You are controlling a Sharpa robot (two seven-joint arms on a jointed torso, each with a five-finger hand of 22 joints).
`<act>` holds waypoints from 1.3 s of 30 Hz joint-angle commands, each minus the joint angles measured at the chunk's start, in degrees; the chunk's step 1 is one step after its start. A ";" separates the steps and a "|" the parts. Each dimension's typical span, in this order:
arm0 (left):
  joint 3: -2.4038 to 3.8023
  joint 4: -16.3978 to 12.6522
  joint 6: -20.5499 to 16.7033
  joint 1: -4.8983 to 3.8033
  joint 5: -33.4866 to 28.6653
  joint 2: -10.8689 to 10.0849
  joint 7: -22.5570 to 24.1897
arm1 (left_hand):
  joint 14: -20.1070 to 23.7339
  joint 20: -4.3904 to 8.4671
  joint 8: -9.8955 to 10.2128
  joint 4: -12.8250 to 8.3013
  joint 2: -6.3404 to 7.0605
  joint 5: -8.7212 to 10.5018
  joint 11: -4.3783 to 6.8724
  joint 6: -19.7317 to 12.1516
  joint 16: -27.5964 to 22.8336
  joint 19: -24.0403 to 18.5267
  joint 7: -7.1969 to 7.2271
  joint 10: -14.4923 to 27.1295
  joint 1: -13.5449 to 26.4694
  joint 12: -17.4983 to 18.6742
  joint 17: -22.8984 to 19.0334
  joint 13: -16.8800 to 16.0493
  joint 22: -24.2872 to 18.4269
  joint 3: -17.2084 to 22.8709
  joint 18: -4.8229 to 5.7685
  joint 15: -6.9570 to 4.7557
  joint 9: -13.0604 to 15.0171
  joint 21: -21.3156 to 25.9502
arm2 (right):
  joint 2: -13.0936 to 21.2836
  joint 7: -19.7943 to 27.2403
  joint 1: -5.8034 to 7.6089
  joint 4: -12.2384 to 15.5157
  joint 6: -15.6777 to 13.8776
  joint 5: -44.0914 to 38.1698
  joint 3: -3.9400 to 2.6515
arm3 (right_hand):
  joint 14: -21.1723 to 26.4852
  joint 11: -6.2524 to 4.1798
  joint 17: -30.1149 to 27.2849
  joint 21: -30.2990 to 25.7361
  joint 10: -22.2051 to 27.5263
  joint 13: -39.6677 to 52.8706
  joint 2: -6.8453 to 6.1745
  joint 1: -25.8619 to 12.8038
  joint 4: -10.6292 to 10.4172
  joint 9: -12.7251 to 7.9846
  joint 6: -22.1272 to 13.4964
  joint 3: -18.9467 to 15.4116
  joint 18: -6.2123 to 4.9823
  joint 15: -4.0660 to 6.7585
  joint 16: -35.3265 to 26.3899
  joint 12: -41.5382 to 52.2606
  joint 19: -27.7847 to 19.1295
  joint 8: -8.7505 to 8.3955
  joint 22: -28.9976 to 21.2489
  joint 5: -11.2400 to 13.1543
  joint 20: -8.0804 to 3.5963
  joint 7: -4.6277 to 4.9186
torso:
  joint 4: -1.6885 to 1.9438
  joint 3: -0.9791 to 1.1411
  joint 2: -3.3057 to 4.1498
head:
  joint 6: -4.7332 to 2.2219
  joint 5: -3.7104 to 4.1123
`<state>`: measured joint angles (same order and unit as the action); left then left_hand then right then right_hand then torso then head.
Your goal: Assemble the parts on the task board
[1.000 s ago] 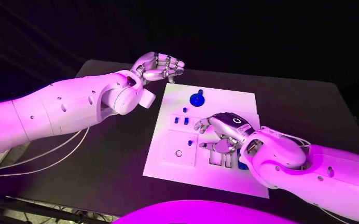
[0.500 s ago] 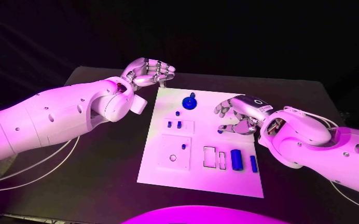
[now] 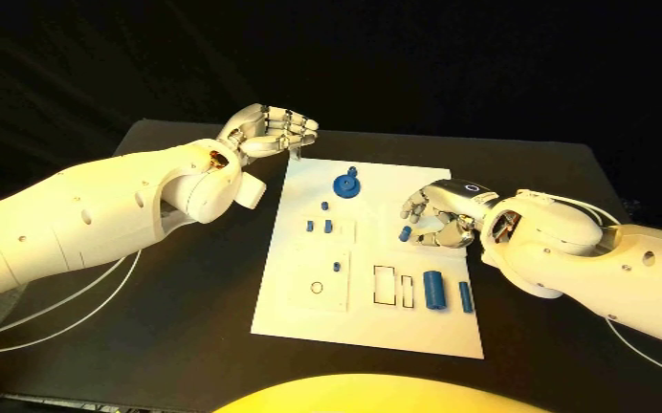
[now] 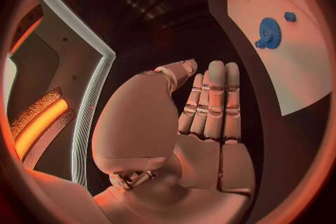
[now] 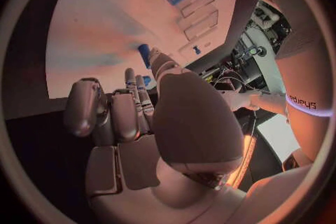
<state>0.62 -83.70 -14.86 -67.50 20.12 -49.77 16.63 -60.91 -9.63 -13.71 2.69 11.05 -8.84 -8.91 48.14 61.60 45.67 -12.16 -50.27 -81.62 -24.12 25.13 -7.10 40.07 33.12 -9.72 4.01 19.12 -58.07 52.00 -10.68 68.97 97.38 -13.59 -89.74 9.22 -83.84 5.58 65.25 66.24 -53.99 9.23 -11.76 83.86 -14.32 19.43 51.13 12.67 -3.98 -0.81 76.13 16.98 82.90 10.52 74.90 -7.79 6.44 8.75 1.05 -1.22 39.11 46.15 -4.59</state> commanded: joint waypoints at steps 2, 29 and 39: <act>0.04 -0.27 0.29 -0.03 0.41 0.00 -0.02 | -0.02 -0.18 -0.05 0.06 -0.07 0.03 0.04 -0.33 -0.01 0.04 -0.47 0.32 0.34 -0.33 0.03 0.01 -0.06 -0.42 -0.85 0.18 0.09 0.20 | -0.30 1.06 -0.11 -0.12 4.00 -0.66 0.02 | -0.84 -0.20 0.27 0.79 -1.48 -0.37 0.24 0.74 -0.66 -0.18 0.56 0.16 -0.08 0.16 0.38 0.53 0.70 -0.22 9.36 0.50 -0.02 0.19 | -0.01 0.01 -0.02 | 0.09 -0.03; 0.04 -0.30 0.33 -0.04 0.21 -0.13 -0.48 | -0.06 -0.16 -0.14 0.06 -0.40 -0.02 0.06 -0.31 0.04 0.15 -0.46 0.35 0.16 -0.51 0.05 -0.01 -0.11 -0.32 -0.88 0.14 0.14 0.23 | -2.27 -0.01 -0.78 -1.07 0.95 -0.95 0.08 | -1.59 -1.21 1.24 7.98 -13.63 -4.27 0.90 0.56 -1.74 -0.75 6.44 11.86 1.19 1.10 1.54 -6.46 3.04 -0.44 11.37 2.92 -1.00 -0.46 | 0.01 0.01 -0.01 | 0.39 -0.10; 0.04 -0.31 0.75 -0.04 0.21 -0.18 -0.77 | -0.06 -0.16 -0.16 0.06 -0.46 0.00 0.05 -0.34 0.05 0.21 -0.47 0.42 0.13 -0.61 0.05 -0.01 -0.15 -0.34 -0.88 0.14 0.17 0.26 | -2.71 -0.98 -0.98 -1.18 -0.15 -1.58 0.10 | -1.68 -1.55 1.48 9.02 -15.38 -4.32 0.72 0.40 -0.85 -0.48 7.34 14.19 1.35 1.36 1.80 -7.29 3.30 -0.18 11.61 1.79 -1.17 -0.76 | -0.05 -0.03 -0.08 | 0.44 -0.23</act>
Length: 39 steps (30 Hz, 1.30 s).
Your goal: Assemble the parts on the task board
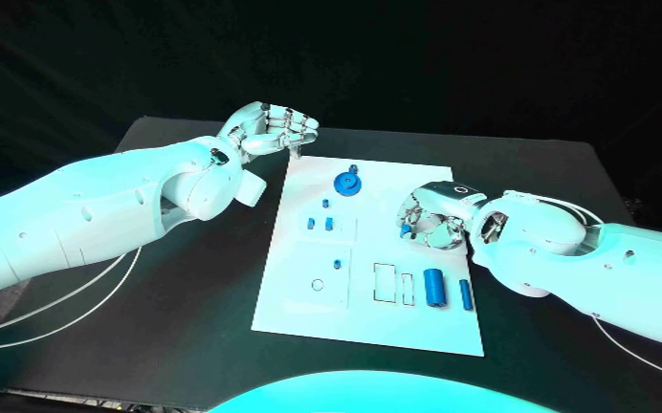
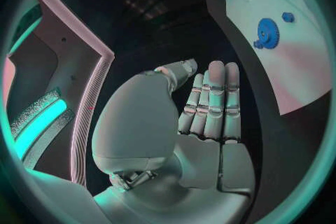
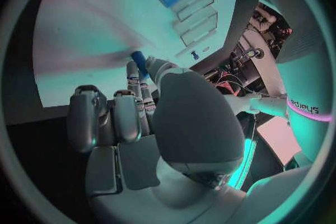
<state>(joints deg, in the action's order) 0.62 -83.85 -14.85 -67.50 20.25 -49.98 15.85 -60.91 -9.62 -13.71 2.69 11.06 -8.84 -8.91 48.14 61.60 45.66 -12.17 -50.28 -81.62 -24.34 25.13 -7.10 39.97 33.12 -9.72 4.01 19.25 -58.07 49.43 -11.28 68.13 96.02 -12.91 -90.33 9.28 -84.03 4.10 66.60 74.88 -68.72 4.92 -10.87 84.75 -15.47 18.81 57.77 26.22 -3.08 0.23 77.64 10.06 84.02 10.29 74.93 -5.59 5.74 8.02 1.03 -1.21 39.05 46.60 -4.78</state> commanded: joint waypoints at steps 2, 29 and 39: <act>0.04 -0.17 0.77 -0.04 0.07 0.03 -0.03 | -0.06 -0.16 -0.16 0.06 -0.46 0.00 0.05 -0.34 0.05 0.22 -0.47 0.43 0.13 -0.39 0.05 0.00 -0.05 -0.35 -0.88 0.15 0.05 0.26 | -0.12 -0.43 -0.17 0.24 -1.29 -1.03 0.04 | -1.53 -0.28 0.22 1.01 -1.47 0.06 0.08 -0.37 0.85 0.39 1.40 1.53 0.55 0.50 0.39 -0.49 2.34 0.43 11.74 -1.12 -0.60 -0.26 | -0.02 -0.03 -0.05 | 0.01 -0.05; 0.04 0.48 0.90 -0.04 0.07 0.35 -0.30 | -0.13 -0.15 -0.19 0.00 -0.49 0.01 0.05 -0.42 0.15 0.32 -0.48 0.55 0.02 -0.52 0.09 0.01 -0.08 -0.38 -0.88 0.14 0.08 0.26 | 2.43 -1.43 1.07 4.31 -4.60 4.10 -0.10 | -1.58 -1.26 0.14 2.27 -5.36 0.80 0.80 -2.85 3.80 2.32 3.63 5.00 0.76 1.31 0.56 -1.86 2.59 2.65 12.00 -1.90 -1.40 -1.25 | -0.04 -0.02 -0.15 | -0.51 0.05; 0.03 0.71 0.97 -0.03 0.06 0.53 -0.35 | -0.14 -0.15 -0.19 -0.01 -0.47 0.01 0.04 -0.45 0.17 0.33 -0.48 0.60 0.01 -0.53 0.10 0.01 -0.09 -0.40 -0.88 0.14 0.08 0.26 | 4.06 -1.00 2.56 9.76 -5.81 4.27 -0.26 | -1.60 -1.27 0.25 2.32 -5.46 0.84 0.67 -3.23 3.87 2.44 3.63 5.07 0.77 1.32 0.62 -2.02 2.59 2.74 12.01 -1.78 -1.41 -1.27 | -0.09 -0.01 -0.16 | -0.62 -0.22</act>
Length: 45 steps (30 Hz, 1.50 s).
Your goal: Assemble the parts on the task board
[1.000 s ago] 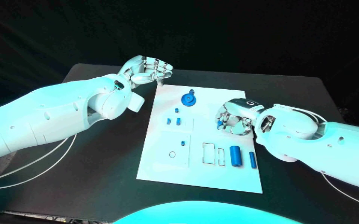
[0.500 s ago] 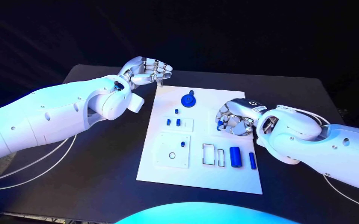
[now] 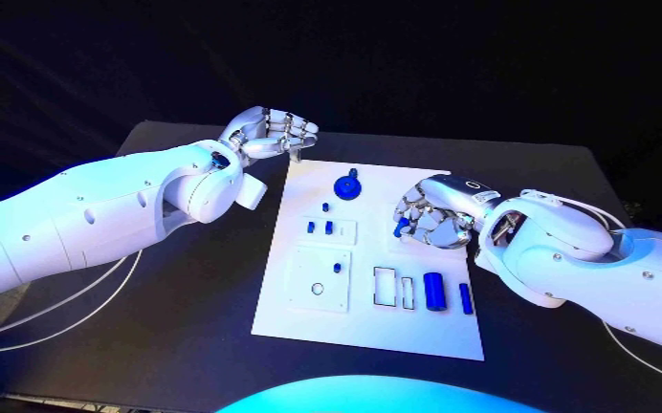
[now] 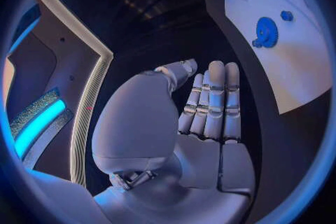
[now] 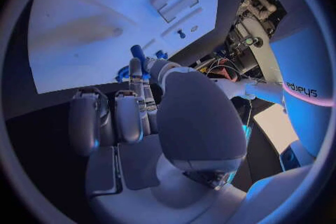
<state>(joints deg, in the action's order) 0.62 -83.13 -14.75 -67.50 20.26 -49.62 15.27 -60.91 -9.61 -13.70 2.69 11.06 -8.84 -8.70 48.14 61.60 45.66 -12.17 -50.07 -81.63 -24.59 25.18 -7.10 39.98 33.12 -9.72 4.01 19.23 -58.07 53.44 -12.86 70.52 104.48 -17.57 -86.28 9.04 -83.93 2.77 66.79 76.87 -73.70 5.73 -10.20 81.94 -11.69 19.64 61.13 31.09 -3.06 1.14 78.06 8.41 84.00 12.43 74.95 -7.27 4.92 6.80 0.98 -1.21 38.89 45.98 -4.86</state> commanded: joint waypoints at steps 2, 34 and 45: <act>0.04 0.05 0.86 -0.03 0.04 0.24 0.26 | -0.14 -0.15 -0.19 -0.01 -0.47 0.01 -0.17 -0.45 0.17 0.34 -0.48 0.39 0.02 -0.29 0.05 0.02 -0.10 -0.40 -0.88 0.14 0.09 0.26 | -0.28 0.58 0.31 2.46 -1.59 -0.07 -0.03 | -1.70 0.06 0.06 0.34 -0.47 0.03 -0.01 -0.41 0.09 1.61 0.27 0.19 0.75 0.40 0.21 -0.37 2.61 0.60 11.99 -0.10 -0.58 -0.05 | -0.06 -0.02 0.00 | 0.03 -0.26; 0.01 1.87 2.08 0.06 -0.72 2.52 0.69 | -0.10 -0.14 -0.21 -0.03 -0.51 0.01 -0.21 -0.55 0.23 0.40 -0.51 0.58 -0.04 -0.41 0.08 0.04 -0.13 -0.43 -0.87 0.18 0.12 0.27 | -15.86 -0.13 -7.59 -1.78 -4.66 -6.31 1.25 | -1.59 0.08 -0.50 0.21 -0.67 0.11 -0.28 -0.96 0.73 1.87 0.09 0.67 0.72 0.43 -0.06 -0.91 2.57 0.71 11.95 0.10 -0.62 0.08 | -0.04 0.02 -0.10 | 0.62 -3.72; 0.02 1.98 2.23 0.05 -0.72 2.67 0.77 | -0.08 -0.15 -0.23 0.03 -0.51 0.02 -0.23 -0.56 0.24 0.40 -0.54 0.63 0.04 -0.45 0.09 0.05 -0.15 -0.48 -0.86 0.20 0.13 0.29 | -16.17 0.53 -8.80 -2.56 -4.99 -6.91 1.64 | -1.55 0.19 -0.61 0.25 -0.64 0.13 -0.37 -1.35 0.83 1.93 -0.12 0.81 0.73 0.35 -0.12 -1.16 2.57 0.65 11.95 0.05 -0.59 0.21 | -0.10 -0.02 -0.11 | 1.12 -4.34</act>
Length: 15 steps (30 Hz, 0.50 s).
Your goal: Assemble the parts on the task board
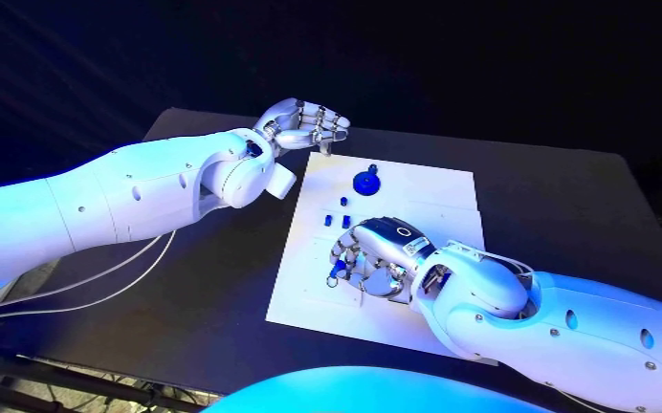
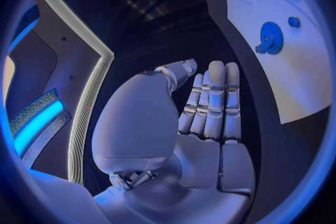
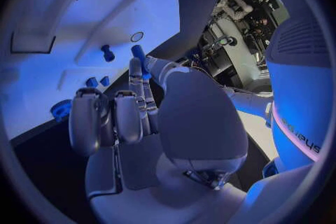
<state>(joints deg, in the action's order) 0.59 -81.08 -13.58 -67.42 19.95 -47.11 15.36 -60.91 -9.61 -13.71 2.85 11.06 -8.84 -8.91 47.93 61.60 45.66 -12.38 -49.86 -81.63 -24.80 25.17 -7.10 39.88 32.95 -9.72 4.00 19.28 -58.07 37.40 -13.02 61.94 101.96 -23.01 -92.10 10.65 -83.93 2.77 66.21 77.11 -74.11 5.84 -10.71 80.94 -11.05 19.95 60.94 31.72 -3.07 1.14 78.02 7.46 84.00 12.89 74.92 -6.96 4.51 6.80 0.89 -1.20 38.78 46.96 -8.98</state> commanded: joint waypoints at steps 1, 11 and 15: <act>0.04 -0.06 1.06 -0.02 -0.41 0.17 0.68 | -0.08 -0.15 -0.23 -0.14 -0.51 0.02 -0.02 -0.35 0.24 0.41 -0.33 0.42 0.04 -0.24 0.10 0.05 -0.05 -0.31 -0.86 0.20 0.08 0.29 | -0.18 0.73 -0.32 -0.09 0.39 -1.10 0.05 | -1.55 0.18 -0.02 0.01 -0.23 0.02 0.14 -0.36 0.20 1.62 0.06 0.19 0.74 0.35 -0.09 -0.21 2.57 0.19 11.99 -0.26 -0.18 0.20 | 0.00 -0.01 -0.01 | 0.19 -0.26; 0.04 -0.07 1.04 -0.02 -0.41 0.17 0.68 | -0.08 -0.15 -0.23 -0.14 -0.51 0.02 -0.02 -0.35 0.24 0.41 -0.33 0.42 0.04 -0.24 0.10 0.05 -0.05 -0.31 -0.86 0.20 0.08 0.29 | -0.73 0.86 -1.14 -0.57 0.41 -1.13 0.15 | -1.55 0.19 -0.06 -0.01 -0.23 0.02 0.15 -0.37 0.21 1.62 0.04 0.21 0.73 0.35 -0.10 -0.24 2.56 0.19 11.98 -0.27 -0.18 0.20 | 0.06 0.01 0.01 | 0.46 -0.58; 0.04 -0.06 1.01 -0.02 -0.41 0.13 0.65 | -0.04 -0.18 -0.26 -0.01 -0.54 0.02 -0.04 -0.40 0.29 0.41 -0.35 0.54 0.18 -0.36 0.12 0.06 -0.10 -0.38 -0.84 0.24 0.11 0.36 | -0.83 0.94 -1.30 -0.65 0.47 -1.13 0.16 | -1.55 0.19 -0.06 -0.01 -0.23 0.02 0.15 -0.37 0.21 1.62 0.04 0.21 0.73 0.35 -0.10 -0.24 2.56 0.19 11.98 -0.27 -0.18 0.20 | 0.01 -0.01 -0.03 | 0.72 -0.76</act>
<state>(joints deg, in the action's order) 0.60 -81.07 -13.42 -67.42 19.90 -47.06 15.38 -60.91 -9.61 -13.70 2.85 11.06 -8.84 -8.91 47.94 61.60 45.66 -12.38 -49.86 -81.63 -24.79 25.23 -7.10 39.83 32.95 -9.72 4.00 19.31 -58.07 36.67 -12.84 60.72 101.29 -23.03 -92.47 10.81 -83.93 2.78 66.21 77.10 -74.11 5.84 -10.72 80.80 -11.05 19.98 60.89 31.71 -3.07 1.14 78.02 7.46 84.00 12.86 74.91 -6.95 4.51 6.86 0.93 -1.21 38.78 47.54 -9.64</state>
